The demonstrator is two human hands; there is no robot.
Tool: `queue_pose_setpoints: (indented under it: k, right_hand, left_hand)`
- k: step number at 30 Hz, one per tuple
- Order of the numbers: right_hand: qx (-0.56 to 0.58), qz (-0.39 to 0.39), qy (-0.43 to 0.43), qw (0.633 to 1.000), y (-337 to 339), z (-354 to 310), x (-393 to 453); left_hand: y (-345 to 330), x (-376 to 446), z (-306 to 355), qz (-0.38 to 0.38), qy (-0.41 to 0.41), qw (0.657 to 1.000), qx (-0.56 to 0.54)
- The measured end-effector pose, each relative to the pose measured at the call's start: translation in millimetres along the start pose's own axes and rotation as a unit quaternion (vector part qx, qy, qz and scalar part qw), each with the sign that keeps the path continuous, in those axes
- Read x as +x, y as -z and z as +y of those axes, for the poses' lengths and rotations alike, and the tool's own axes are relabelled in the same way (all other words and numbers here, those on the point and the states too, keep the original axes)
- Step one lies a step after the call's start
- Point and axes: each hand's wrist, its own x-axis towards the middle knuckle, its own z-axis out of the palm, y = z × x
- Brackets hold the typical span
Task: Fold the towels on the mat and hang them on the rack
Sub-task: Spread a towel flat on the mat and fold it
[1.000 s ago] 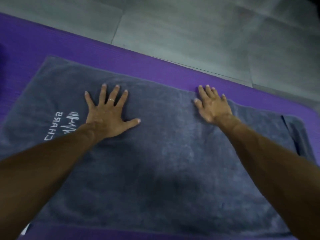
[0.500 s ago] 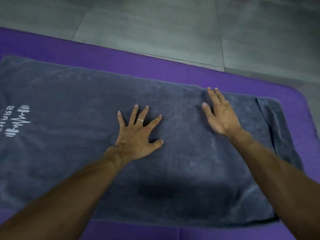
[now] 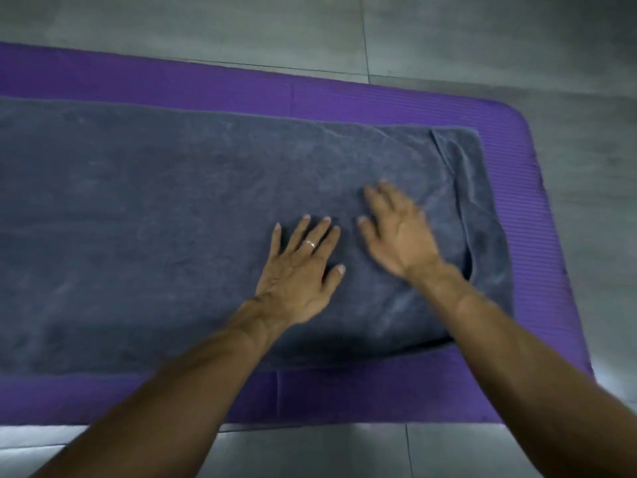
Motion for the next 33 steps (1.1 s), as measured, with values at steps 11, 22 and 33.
queue_pose_setpoints:
  k: [11,22,33]
  right_hand:
    - [0.119,0.192,-0.160,0.961,39.1,60.4,-154.9]
    - [-0.051,0.045,-0.108,0.992,8.0,81.8,-224.4]
    - [-0.042,0.032,-0.333,0.941,18.6,63.2,-137.3]
  left_hand:
    - [4.6,-3.6,76.0,-0.037,-0.090,0.995,0.000]
    - [-29.2,20.6,129.4,-0.135,-0.309,0.939,0.070]
    - [9.8,200.0,119.7,0.021,-0.283,0.958,0.040]
